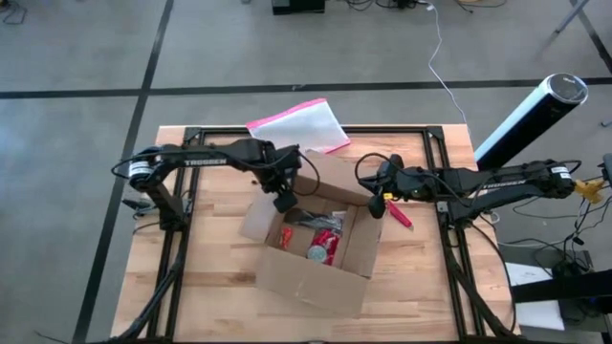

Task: Unpack boxes
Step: Open the cardboard box using the box cutter

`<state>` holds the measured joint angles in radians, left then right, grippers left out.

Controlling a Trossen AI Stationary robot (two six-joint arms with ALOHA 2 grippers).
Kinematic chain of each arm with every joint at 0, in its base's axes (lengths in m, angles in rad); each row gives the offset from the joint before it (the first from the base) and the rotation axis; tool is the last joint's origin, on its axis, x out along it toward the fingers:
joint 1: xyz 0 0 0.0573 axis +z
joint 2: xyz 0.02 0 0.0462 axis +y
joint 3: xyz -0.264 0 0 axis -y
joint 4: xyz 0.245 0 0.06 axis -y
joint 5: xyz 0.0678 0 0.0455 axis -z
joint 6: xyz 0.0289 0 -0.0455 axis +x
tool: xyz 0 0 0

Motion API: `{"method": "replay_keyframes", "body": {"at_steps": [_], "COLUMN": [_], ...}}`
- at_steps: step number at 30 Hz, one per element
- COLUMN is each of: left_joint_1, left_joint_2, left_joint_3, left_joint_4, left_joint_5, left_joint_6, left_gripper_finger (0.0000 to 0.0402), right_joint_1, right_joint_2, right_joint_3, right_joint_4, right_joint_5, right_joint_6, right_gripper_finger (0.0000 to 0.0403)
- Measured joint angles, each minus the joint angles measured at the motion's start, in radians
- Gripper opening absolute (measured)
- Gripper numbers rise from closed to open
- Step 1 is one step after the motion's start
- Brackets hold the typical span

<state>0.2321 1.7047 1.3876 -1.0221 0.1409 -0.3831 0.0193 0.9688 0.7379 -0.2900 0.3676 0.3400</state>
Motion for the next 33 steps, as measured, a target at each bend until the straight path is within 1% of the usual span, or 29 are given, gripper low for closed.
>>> {"method": "replay_keyframes", "body": {"at_steps": [3, 6, 11, 14, 17, 20, 27, 33], "left_joint_1": [0.000, 0.001, 0.006, 0.014, 0.026, 0.034, 0.054, 0.054], "left_joint_2": [0.024, 0.035, 0.034, 0.028, 0.015, -0.008, -0.077, -0.129], "left_joint_3": [-0.001, -0.001, -0.005, -0.006, -0.008, -0.009, -0.010, -0.010], "left_joint_4": [-0.007, -0.030, -0.117, -0.177, -0.217, -0.225, -0.223, -0.174], "left_joint_5": [-0.048, -0.050, -0.058, -0.105, -0.131, -0.138, -0.137, -0.135], "left_joint_6": [-0.024, -0.003, 0.075, 0.109, 0.137, 0.170, 0.229, 0.233], "left_gripper_finger": [0.0265, 0.0226, 0.0123, 0.0061, 0.0017, 0.0006, 0.0011, 0.0017], "right_joint_1": [0.000, 0.000, 0.000, 0.000, 0.000, 0.000, 0.000, 0.000], "right_joint_2": [0.000, 0.000, 0.000, 0.000, 0.000, 0.002, 0.002, 0.002], "right_joint_3": [-0.001, -0.001, -0.001, -0.001, -0.001, -0.001, -0.001, -0.002], "right_joint_4": [0.001, 0.002, 0.002, 0.003, 0.002, 0.002, 0.001, 0.001], "right_joint_5": [0.000, 0.000, -0.001, -0.008, -0.009, -0.010, -0.031, -0.035], "right_joint_6": [-0.002, -0.001, -0.001, 0.006, 0.029, 0.044, 0.069, 0.069], "right_gripper_finger": [0.0011, 0.0011, 0.0011, 0.0011, 0.0011, 0.0011, 0.0011, 0.0011]}}
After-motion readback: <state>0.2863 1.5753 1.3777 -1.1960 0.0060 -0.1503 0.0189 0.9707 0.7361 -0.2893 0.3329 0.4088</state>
